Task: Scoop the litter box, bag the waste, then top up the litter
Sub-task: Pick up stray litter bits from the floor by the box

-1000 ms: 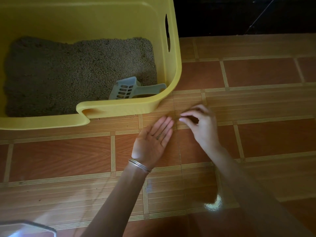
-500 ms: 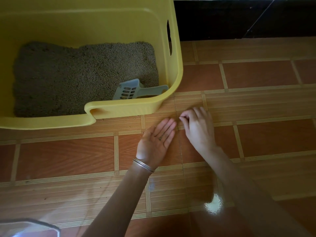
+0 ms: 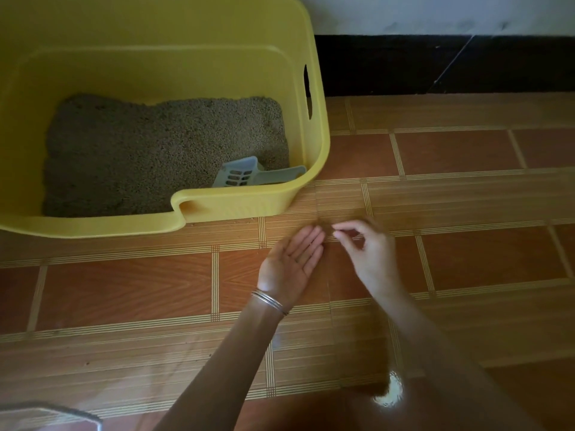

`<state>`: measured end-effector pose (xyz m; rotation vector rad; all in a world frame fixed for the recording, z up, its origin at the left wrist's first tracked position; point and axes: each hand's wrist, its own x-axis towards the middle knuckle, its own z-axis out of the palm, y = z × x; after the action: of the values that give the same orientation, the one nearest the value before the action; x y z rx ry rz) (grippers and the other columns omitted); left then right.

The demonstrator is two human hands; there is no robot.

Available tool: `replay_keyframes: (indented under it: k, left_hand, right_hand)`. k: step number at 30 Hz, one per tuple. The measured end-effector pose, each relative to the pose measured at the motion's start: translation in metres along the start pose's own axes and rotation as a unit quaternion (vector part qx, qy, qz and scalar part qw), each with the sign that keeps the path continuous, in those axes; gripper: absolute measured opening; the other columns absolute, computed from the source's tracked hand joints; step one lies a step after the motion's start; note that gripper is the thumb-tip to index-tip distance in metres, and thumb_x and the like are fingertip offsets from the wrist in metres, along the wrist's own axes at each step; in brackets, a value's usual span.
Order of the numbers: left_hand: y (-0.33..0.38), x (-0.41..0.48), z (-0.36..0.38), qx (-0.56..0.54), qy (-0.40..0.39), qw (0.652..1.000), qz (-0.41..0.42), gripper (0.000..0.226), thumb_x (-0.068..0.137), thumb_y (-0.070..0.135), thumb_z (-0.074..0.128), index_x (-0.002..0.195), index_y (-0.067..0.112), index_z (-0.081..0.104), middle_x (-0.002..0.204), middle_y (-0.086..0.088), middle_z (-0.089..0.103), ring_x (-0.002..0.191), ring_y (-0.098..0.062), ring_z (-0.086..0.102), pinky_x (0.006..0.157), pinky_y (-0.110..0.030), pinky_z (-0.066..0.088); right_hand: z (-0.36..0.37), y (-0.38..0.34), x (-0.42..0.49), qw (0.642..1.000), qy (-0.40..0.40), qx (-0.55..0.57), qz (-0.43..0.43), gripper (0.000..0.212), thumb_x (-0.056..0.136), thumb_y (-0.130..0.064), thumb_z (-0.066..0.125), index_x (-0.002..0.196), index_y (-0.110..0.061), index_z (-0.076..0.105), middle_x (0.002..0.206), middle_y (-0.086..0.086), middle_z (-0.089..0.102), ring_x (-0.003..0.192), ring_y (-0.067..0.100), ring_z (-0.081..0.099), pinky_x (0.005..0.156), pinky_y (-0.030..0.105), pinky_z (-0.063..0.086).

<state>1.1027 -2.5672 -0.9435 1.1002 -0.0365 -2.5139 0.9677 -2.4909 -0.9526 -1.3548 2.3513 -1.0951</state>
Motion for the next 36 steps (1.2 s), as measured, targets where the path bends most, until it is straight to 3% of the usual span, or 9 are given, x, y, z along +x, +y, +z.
replay_keyframes:
  k: [3,7,14,20,24,30,32,36]
  left_hand:
    - [0.005,0.001,-0.004,-0.019,0.003,1.000,0.006,0.046,0.100,0.025,0.023,0.112,-0.002,0.059,0.119,-0.017,0.063,0.119,-0.025,0.053,0.105,-0.036,0.037]
    - [0.005,0.001,-0.006,-0.027,0.000,0.999,0.019,0.045,0.100,0.025,0.024,0.111,-0.001,0.060,0.119,-0.016,0.064,0.119,-0.025,0.054,0.105,-0.035,0.037]
    - [0.002,0.001,-0.007,-0.008,-0.011,0.999,0.032,0.044,0.099,0.026,0.025,0.114,0.000,0.058,0.124,-0.016,0.061,0.120,-0.024,0.054,0.106,-0.035,0.036]
    - [0.003,0.000,-0.007,-0.018,-0.012,0.999,0.028,0.045,0.100,0.026,0.025,0.114,0.000,0.058,0.121,-0.016,0.062,0.118,-0.024,0.055,0.105,-0.035,0.038]
    - [0.004,-0.001,-0.005,-0.016,-0.006,1.000,0.025,0.047,0.100,0.027,0.023,0.115,0.000,0.058,0.122,-0.016,0.062,0.118,-0.024,0.056,0.103,-0.035,0.039]
    - [0.005,0.000,-0.004,-0.013,0.011,1.000,0.023,0.045,0.101,0.026,0.024,0.109,0.001,0.061,0.113,-0.014,0.067,0.111,-0.023,0.059,0.097,-0.033,0.043]
    - [0.006,-0.001,-0.003,-0.012,0.012,1.000,0.020,0.045,0.100,0.026,0.024,0.109,0.001,0.061,0.111,-0.014,0.067,0.111,-0.023,0.058,0.098,-0.033,0.043]
    - [0.005,-0.002,-0.003,-0.017,0.009,1.000,0.010,0.045,0.100,0.025,0.026,0.114,-0.002,0.058,0.122,-0.018,0.061,0.118,-0.026,0.055,0.103,-0.035,0.040]
  right_hand:
    - [-0.003,0.017,0.009,0.998,-0.025,-0.032,0.039,0.025,0.072,-0.018,0.076,0.095,-0.012,0.070,0.088,0.002,0.064,0.077,0.016,0.061,0.070,0.033,0.053]
    - [0.002,0.022,0.021,0.997,-0.063,-0.049,0.022,0.031,0.069,-0.027,0.077,0.097,-0.016,0.071,0.091,0.002,0.064,0.082,0.020,0.061,0.074,0.032,0.051]
    - [0.021,0.024,0.026,0.999,-0.013,-0.023,-0.027,0.023,0.075,-0.039,0.066,0.081,-0.018,0.073,0.081,-0.001,0.064,0.076,0.019,0.060,0.066,0.038,0.050]
    - [0.025,0.019,0.020,0.990,0.016,-0.116,-0.076,0.019,0.083,-0.031,0.060,0.077,-0.015,0.068,0.076,0.000,0.061,0.073,0.021,0.054,0.064,0.036,0.044]
    - [0.027,0.012,0.016,0.983,0.010,-0.173,-0.064,0.022,0.087,-0.030,0.052,0.078,-0.014,0.065,0.077,0.000,0.060,0.076,0.022,0.052,0.066,0.038,0.044]
    - [0.015,-0.022,0.008,0.995,-0.037,0.061,-0.075,0.020,0.080,-0.030,0.063,0.081,-0.012,0.071,0.081,-0.008,0.061,0.082,0.013,0.053,0.076,0.024,0.042]
    - [0.011,-0.023,0.005,0.993,-0.040,0.063,-0.087,0.022,0.079,-0.033,0.064,0.086,-0.015,0.074,0.083,-0.004,0.064,0.083,0.017,0.055,0.076,0.031,0.046]
    - [0.001,0.007,0.014,0.999,-0.011,0.047,-0.006,0.023,0.075,-0.028,0.071,0.094,-0.015,0.073,0.085,0.000,0.064,0.081,0.025,0.061,0.073,0.045,0.051]
